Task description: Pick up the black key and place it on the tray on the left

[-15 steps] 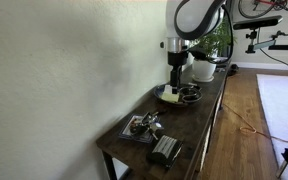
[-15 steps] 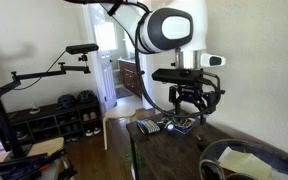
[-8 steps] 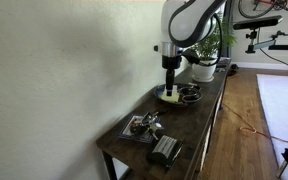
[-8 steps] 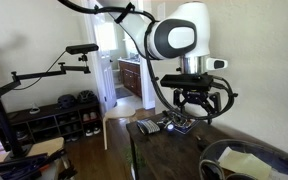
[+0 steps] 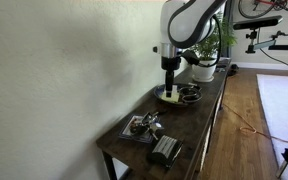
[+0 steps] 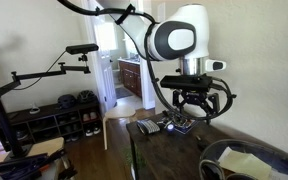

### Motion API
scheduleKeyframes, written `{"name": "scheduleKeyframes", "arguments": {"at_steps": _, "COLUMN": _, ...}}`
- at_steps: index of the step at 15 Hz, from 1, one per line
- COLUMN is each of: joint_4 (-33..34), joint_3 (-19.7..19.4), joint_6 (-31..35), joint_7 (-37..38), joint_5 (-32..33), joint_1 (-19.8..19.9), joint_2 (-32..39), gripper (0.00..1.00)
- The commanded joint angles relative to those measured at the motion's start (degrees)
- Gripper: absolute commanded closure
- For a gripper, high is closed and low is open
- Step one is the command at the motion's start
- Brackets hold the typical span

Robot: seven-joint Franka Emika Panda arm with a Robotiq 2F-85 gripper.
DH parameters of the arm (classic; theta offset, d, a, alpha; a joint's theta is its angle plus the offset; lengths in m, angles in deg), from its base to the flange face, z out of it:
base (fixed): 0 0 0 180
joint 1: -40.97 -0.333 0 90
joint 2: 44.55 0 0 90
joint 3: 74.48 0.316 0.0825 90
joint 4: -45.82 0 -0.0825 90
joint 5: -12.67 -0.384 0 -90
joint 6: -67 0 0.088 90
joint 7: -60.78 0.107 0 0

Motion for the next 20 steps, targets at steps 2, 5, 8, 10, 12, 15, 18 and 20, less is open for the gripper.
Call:
{"name": "scheduleKeyframes", "arguments": {"at_steps": 2, "joint_4": 2.69, "joint_3": 1.65, "joint_6": -0.43, "joint_7": -3.25, "joint_5": 0.81, "joint_1": 1.43, "joint_2": 3.21, "gripper": 0.00}}
{"name": "scheduleKeyframes", "arguments": {"at_steps": 5, "joint_4": 5.26, "joint_3": 2.32, "joint_6": -0.72, "joint_7": -7.28, "joint_5": 1.33, "joint_1": 2.05, "joint_2": 6.08, "gripper": 0.00}}
{"name": "scheduleKeyframes", "arguments": {"at_steps": 8, "joint_4": 8.14, "joint_3": 2.48, "joint_6": -1.40, "joint_7": -10.07, "joint_5": 2.42, "joint_1": 2.31, "joint_2": 8.68, "gripper": 0.00}}
{"name": "scheduleKeyframes", "arguments": {"at_steps": 10, "joint_4": 10.31, "joint_3": 2.74, "joint_6": -1.65, "joint_7": -12.31, "joint_5": 3.00, "joint_1": 2.55, "joint_2": 10.67, "gripper": 0.00}}
{"name": "scheduleKeyframes", "arguments": {"at_steps": 12, "joint_4": 12.54, "joint_3": 3.11, "joint_6": -2.25, "joint_7": -13.97, "joint_5": 3.09, "joint_1": 2.80, "joint_2": 12.76, "gripper": 0.00}}
{"name": "scheduleKeyframes", "arguments": {"at_steps": 15, "joint_4": 15.00, "joint_3": 3.50, "joint_6": -2.40, "joint_7": -16.55, "joint_5": 3.40, "joint_1": 2.81, "joint_2": 15.53, "gripper": 0.00}}
{"name": "scheduleKeyframes", "arguments": {"at_steps": 18, "joint_4": 17.22, "joint_3": 3.66, "joint_6": -2.93, "joint_7": -18.52, "joint_5": 3.93, "joint_1": 2.60, "joint_2": 17.97, "gripper": 0.00}}
{"name": "scheduleKeyframes", "arguments": {"at_steps": 20, "joint_4": 18.56, "joint_3": 3.78, "joint_6": -3.49, "joint_7": -19.73, "joint_5": 4.32, "joint_1": 2.55, "joint_2": 19.31, "gripper": 0.00}}
